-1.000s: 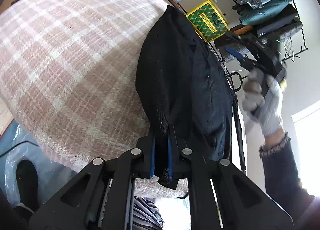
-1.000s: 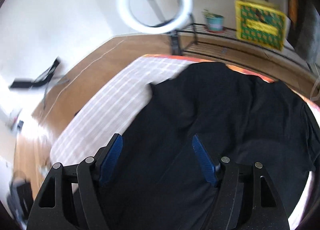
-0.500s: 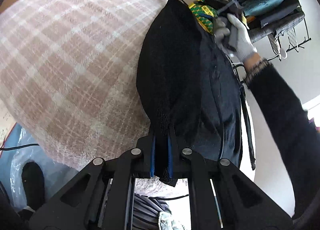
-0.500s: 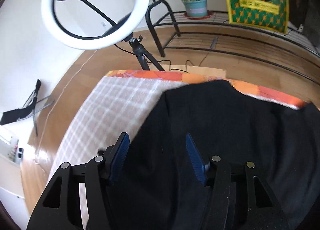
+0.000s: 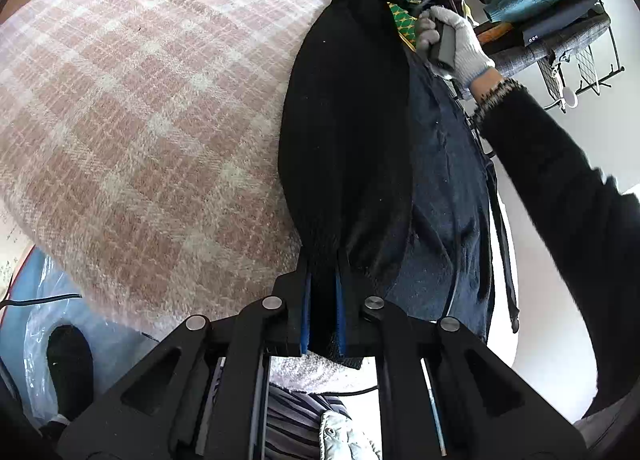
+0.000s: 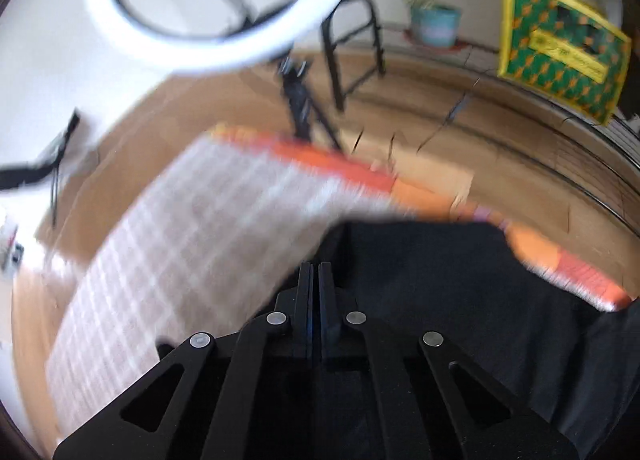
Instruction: Fold large clothes
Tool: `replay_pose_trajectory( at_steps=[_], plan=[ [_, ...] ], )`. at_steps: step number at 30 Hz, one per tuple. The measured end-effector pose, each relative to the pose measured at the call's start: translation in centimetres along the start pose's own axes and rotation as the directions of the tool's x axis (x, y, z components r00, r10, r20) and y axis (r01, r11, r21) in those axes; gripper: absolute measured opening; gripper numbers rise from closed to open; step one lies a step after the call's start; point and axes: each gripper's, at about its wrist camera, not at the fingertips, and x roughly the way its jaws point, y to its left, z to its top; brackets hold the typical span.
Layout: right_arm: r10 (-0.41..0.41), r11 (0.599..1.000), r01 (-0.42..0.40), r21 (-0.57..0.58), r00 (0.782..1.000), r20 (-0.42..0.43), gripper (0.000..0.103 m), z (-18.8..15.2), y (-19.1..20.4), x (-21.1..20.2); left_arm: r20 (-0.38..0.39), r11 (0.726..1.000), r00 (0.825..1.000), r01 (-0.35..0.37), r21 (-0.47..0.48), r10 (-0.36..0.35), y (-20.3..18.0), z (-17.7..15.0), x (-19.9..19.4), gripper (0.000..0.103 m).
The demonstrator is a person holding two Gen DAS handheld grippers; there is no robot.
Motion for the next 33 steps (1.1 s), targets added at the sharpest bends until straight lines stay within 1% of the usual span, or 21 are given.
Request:
replay_pose_trajectory(
  at_steps=[1, 3, 4, 6, 8, 9, 11, 12, 16, 17, 19, 21, 22, 23, 25, 28, 29, 30, 31, 32, 33],
  plan=[
    [0.004, 0.999, -0.003, 0.032, 1.0, -0.027, 0.001, 0.2, -0.7, 0.6, 0.0, 1.0, 1.0, 0.001, 0.003, -0.001, 0.0, -0.3, -0.1, 0.007],
    [-0.007, 1.0, 0.008, 0.016, 0.996, -0.086, 0.001, 0.1, -0.8, 1.7, 0.006, 1.0, 1.0, -0.001, 0.009, 0.001, -0.2, -0.3, -0.1, 0.007],
    [-0.047, 0.999, 0.048, 0.007, 0.994, -0.102, 0.002, -0.1, -0.7, 1.8, 0.008, 1.0, 1.0, 0.002, 0.009, -0.002, -0.3, -0.3, -0.2, 0.007],
    [-0.103, 0.995, 0.104, 0.0, 0.989, -0.108, 0.017, -0.1, -0.7, 1.5, 0.011, 1.0, 1.0, 0.009, 0.006, -0.009, -0.3, -0.3, -0.4, 0.007],
    [-0.17, 0.985, 0.169, -0.02, 0.982, -0.078, 0.025, -0.2, -0.2, -0.3, 0.012, 1.0, 1.0, 0.017, 0.002, -0.017, -0.3, -0.4, -0.5, 0.007],
    [-0.163, 0.986, 0.162, -0.023, 0.984, -0.065, 0.025, -0.3, 0.4, -1.3, 0.013, 1.0, 1.0, 0.021, 0.003, -0.021, -0.3, -0.4, -0.6, 0.007],
    [-0.075, 0.997, 0.074, -0.023, 0.996, -0.046, 0.025, -1.0, 1.7, -3.6, 0.018, 1.0, 1.0, 0.02, 0.01, -0.021, -0.6, -0.3, -0.8, 0.007],
    [-0.016, 0.999, 0.013, -0.051, 0.999, -0.042, 0.025, -1.7, 2.8, -4.6, 0.02, 1.0, 1.0, 0.022, 0.011, -0.022, -0.6, -0.3, -0.9, 0.007],
    [0.08, 0.985, -0.092, -0.145, 0.993, -0.09, 0.025, -4.3, 5.6, -4.3, 0.019, 1.0, 1.0, 0.021, 0.002, -0.021, -0.6, -0.4, -0.8, 0.007],
    [0.061, 0.984, -0.081, -0.159, 0.991, -0.123, 0.025, -5.0, 5.6, -3.2, 0.019, 1.0, 1.0, 0.013, 0.004, -0.013, -0.5, -0.5, -0.8, 0.007],
    [-0.06, 0.988, 0.036, -0.151, 0.986, -0.155, 0.025, -5.7, 4.2, -1.4, 0.02, 1.0, 1.0, 0.012, 0.001, -0.012, -0.1, -0.5, -1.1, 0.007],
    [-0.121, 0.991, 0.11, -0.072, 0.976, -0.181, 0.025, -5.8, 1.9, -0.5, 0.03, 1.0, 1.0, 0.008, 0.004, -0.008, 0.1, -0.8, -1.6, 0.007],
    [-0.13, 0.991, 0.134, 0.007, 0.973, -0.189, 0.025, -5.8, 0.0, -0.6, 0.037, 1.0, 0.999, 0.004, 0.01, -0.004, 0.0, -0.8, -1.8, 0.007],
    [-0.13, 0.989, 0.141, 0.047, 0.974, -0.188, 0.025, -5.8, -0.9, -0.9, 0.04, 1.0, 0.999, 0.004, 0.014, -0.005, 0.0, -0.9, -1.9, 0.007],
    [-0.17, 0.979, 0.187, 0.076, 0.967, -0.188, 0.025, -5.6, -1.6, -1.9, 0.044, 1.0, 0.999, 0.004, 0.024, -0.005, -0.2, -0.9, -2.1, 0.007],
    [-0.124, 0.99, 0.133, 0.047, 0.979, -0.161, 0.026, -5.4, 0.3, -4.0, 0.045, 1.0, 0.999, 0.004, 0.03, -0.006, -0.3, -0.9, -2.1, 0.007],
    [-0.094, 0.995, 0.1, 0.029, 0.984, -0.153, 0.03, -5.3, 1.8, -4.7, 0.046, 1.0, 0.999, 0.005, 0.028, -0.006, -0.4, -0.9, -2.1, 0.007],
    [-0.066, 0.997, 0.071, 0.027, 0.986, -0.154, 0.041, -5.2, 3.1, -5.0, 0.047, 1.0, 0.999, 0.006, 0.026, -0.007, -0.4, -0.9, -2.1, 0.007],
    [-0.043, 0.998, 0.048, 0.029, 0.987, -0.157, 0.049, -5.3, 4.0, -5.1, 0.049, 1.0, 0.999, 0.004, 0.027, -0.005, -0.4, -0.9, -2.2, 0.007],
    [-0.017, 0.999, 0.022, 0.031, 0.986, -0.168, 0.061, -5.3, 5.5, -5.0, 0.05, 1.0, 0.999, 0.001, 0.03, -0.003, -0.5, -0.9, -2.1, 0.007],
    [-0.012, 0.999, 0.02, 0.037, 0.982, -0.187, 0.063, -5.4, 6.9, -4.6, 0.051, 0.999, 0.999, -0.002, 0.033, 0.0, -0.6, -0.9, -2.1, 0.007]
  ],
)
